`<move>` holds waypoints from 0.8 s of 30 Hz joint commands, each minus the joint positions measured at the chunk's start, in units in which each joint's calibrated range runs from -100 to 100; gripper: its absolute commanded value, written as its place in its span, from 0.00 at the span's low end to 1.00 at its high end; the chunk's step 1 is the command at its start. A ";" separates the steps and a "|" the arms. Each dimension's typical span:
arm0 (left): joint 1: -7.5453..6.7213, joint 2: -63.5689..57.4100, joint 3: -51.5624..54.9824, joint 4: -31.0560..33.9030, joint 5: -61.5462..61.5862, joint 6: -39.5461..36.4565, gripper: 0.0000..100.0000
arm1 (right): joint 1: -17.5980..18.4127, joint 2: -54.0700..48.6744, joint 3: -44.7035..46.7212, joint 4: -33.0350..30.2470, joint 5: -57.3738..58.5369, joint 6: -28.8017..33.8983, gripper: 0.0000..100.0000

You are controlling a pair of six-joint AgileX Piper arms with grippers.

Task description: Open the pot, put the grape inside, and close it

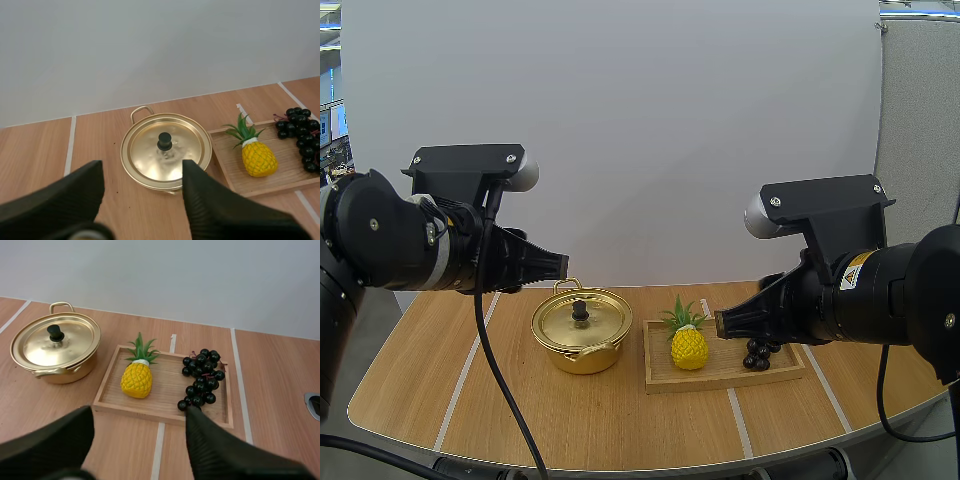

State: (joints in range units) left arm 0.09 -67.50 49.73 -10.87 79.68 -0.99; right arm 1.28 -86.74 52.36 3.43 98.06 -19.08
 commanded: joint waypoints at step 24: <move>0.04 24.48 -0.84 -11.76 -7.72 30.58 1.00 | -0.28 -0.02 -0.49 -0.32 -1.11 0.14 1.00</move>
State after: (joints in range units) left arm 0.09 -50.10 49.73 -21.17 78.16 26.45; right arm 1.18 -86.74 52.36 3.43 98.06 -19.08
